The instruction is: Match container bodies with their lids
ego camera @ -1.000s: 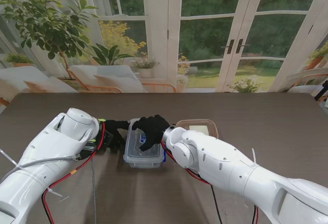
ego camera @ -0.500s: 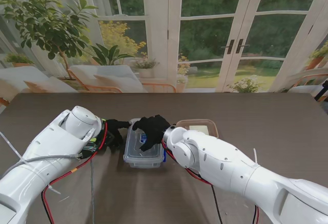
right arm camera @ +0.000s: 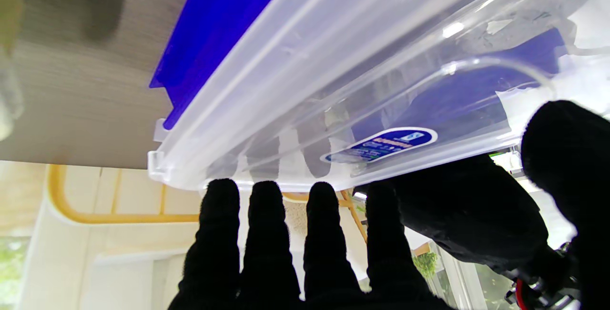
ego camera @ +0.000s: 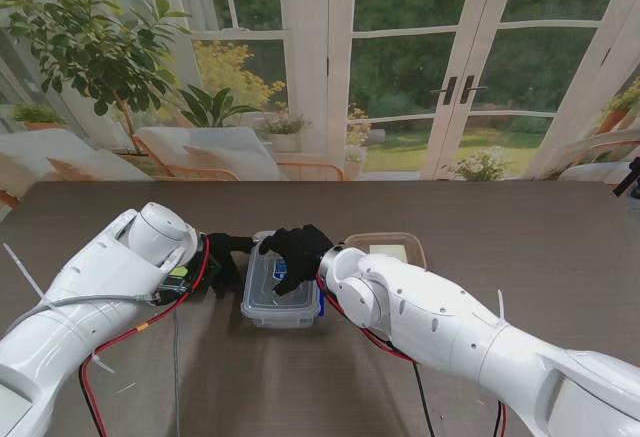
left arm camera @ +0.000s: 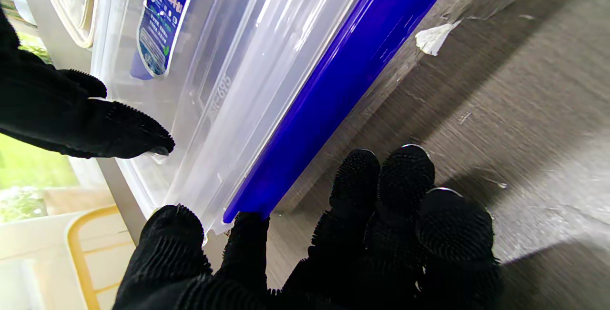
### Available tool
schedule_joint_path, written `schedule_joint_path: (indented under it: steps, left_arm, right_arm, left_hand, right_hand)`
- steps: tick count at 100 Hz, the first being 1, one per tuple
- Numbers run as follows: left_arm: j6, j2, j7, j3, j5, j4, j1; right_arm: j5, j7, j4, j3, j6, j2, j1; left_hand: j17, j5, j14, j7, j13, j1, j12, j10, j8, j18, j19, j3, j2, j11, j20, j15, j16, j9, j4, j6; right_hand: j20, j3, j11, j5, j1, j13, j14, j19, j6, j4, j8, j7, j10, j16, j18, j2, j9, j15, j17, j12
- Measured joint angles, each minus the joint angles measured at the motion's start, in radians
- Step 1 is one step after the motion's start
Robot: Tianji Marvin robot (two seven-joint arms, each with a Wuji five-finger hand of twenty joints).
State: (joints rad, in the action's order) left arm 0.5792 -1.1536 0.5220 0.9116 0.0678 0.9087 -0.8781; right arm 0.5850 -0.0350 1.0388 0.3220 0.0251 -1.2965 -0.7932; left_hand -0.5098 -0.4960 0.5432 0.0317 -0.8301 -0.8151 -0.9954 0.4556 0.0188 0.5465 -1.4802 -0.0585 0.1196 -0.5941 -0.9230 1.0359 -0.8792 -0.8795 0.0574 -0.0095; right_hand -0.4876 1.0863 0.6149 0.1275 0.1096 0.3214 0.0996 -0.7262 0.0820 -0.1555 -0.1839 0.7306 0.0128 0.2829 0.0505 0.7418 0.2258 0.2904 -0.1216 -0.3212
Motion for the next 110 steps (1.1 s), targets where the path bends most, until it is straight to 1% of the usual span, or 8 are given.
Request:
schedule_joint_path:
  steps: [13, 29, 40, 45, 60, 72, 90, 110]
  left_arm:
    - [0.037, 0.009, -0.007, 0.043, -0.007, 0.064, -0.037]
    - [0.084, 0.016, -0.033, 0.095, 0.008, 0.122, -0.080]
    - [0.110, 0.014, -0.054, 0.147, 0.048, 0.147, -0.108]
    - [0.125, 0.014, -0.065, 0.160, 0.071, 0.156, -0.118]
    - [0.143, 0.016, -0.061, 0.161, 0.076, 0.164, -0.125]
    - [0.119, 0.027, -0.040, 0.117, 0.013, 0.160, -0.108]
    - [0.093, 0.029, -0.031, 0.093, 0.002, 0.147, -0.093]
    - [0.078, 0.027, -0.029, 0.063, -0.002, 0.117, -0.066]
  right_arm:
    - [0.001, 0.001, 0.002, 0.001, 0.000, 0.001, -0.001]
    - [0.001, 0.001, 0.003, 0.001, 0.001, 0.001, -0.002]
    - [-0.002, -0.001, 0.003, 0.000, 0.001, 0.001, -0.002]
    - [-0.003, -0.001, 0.002, 0.000, 0.000, 0.000, -0.002]
    - [-0.006, -0.001, 0.002, 0.000, 0.000, 0.000, -0.002]
    - [-0.006, -0.001, 0.002, -0.001, 0.000, 0.000, -0.002]
    - [-0.006, -0.001, 0.001, -0.003, 0.001, -0.001, -0.002]
    - [-0.007, 0.001, 0.001, -0.003, 0.001, -0.001, -0.002]
  left_hand:
    - [0.007, -0.013, 0.000, 0.032, 0.002, -0.020, 0.000, 0.000, -0.001, -0.001, 0.000, 0.022, -0.014, 0.000, 0.000, 0.000, 0.000, 0.006, -0.001, 0.023]
    - [0.034, -0.086, -0.001, 0.032, 0.014, -0.020, 0.018, 0.000, 0.010, -0.001, 0.000, 0.022, -0.014, 0.030, 0.000, -0.001, 0.000, 0.017, -0.001, 0.027]
    - [0.067, -0.192, 0.002, -0.057, 0.045, -0.020, 0.070, 0.000, 0.091, -0.004, 0.023, 0.022, -0.014, 0.083, 0.000, -0.025, 0.000, 0.018, -0.001, 0.122]
    - [0.088, -0.207, 0.004, -0.083, 0.065, -0.020, 0.096, 0.000, 0.111, -0.010, 0.038, 0.022, -0.014, 0.110, -0.002, -0.049, 0.001, 0.019, -0.001, 0.143]
    - [0.112, -0.206, 0.011, -0.083, 0.087, -0.020, 0.135, 0.005, 0.111, -0.013, 0.059, 0.022, -0.014, 0.150, -0.016, -0.078, 0.005, 0.030, -0.001, 0.134]
    - [0.112, -0.189, 0.011, -0.107, 0.087, -0.020, 0.145, 0.006, 0.123, -0.013, 0.062, 0.022, -0.014, 0.159, -0.027, -0.084, 0.005, 0.030, -0.001, 0.041]
    - [0.099, -0.095, 0.011, -0.158, 0.081, -0.020, 0.115, 0.006, 0.119, -0.013, 0.062, 0.022, -0.014, 0.125, -0.029, -0.075, 0.004, 0.030, -0.001, 0.034]
    - [0.096, -0.091, 0.011, -0.219, 0.081, -0.020, 0.087, 0.006, 0.119, -0.014, 0.060, 0.022, -0.014, 0.096, -0.029, -0.064, 0.002, 0.030, -0.001, 0.014]
  right_hand:
    - [0.000, 0.000, 0.000, 0.000, 0.000, 0.000, -0.001, 0.000, 0.000, 0.000, 0.000, 0.000, 0.000, 0.000, 0.000, 0.000, 0.000, -0.001, 0.000, 0.000]
    - [0.000, 0.000, 0.000, 0.000, 0.000, 0.000, -0.001, 0.000, 0.000, 0.000, 0.000, 0.000, 0.000, 0.000, 0.000, 0.000, 0.000, -0.003, 0.002, 0.000]
    - [0.000, 0.000, 0.000, 0.000, 0.000, 0.000, -0.001, 0.000, 0.000, 0.000, 0.000, 0.000, 0.000, 0.000, 0.000, 0.000, 0.000, -0.004, 0.004, 0.000]
    - [0.000, 0.000, 0.000, 0.000, 0.000, 0.000, -0.001, 0.000, 0.000, 0.000, 0.000, 0.000, 0.000, 0.000, 0.000, 0.000, 0.000, -0.005, 0.005, 0.000]
    - [0.000, 0.000, 0.000, 0.000, 0.000, 0.000, -0.001, 0.000, 0.000, 0.000, 0.000, 0.000, 0.000, 0.000, 0.000, 0.000, 0.000, -0.009, 0.011, 0.000]
    - [0.000, 0.000, 0.000, 0.000, 0.000, 0.000, -0.001, 0.000, 0.000, 0.000, 0.000, 0.000, 0.000, 0.000, 0.000, 0.000, 0.000, -0.013, 0.013, 0.000]
    - [0.000, 0.000, 0.000, 0.000, 0.000, -0.012, 0.000, 0.000, 0.000, 0.000, 0.000, 0.000, 0.000, 0.000, 0.000, 0.000, 0.000, -0.014, 0.026, 0.000]
    - [0.000, 0.000, -0.001, 0.000, 0.000, -0.021, 0.002, 0.000, 0.000, 0.000, 0.000, 0.000, 0.000, 0.000, 0.000, 0.000, 0.000, -0.014, 0.035, 0.000]
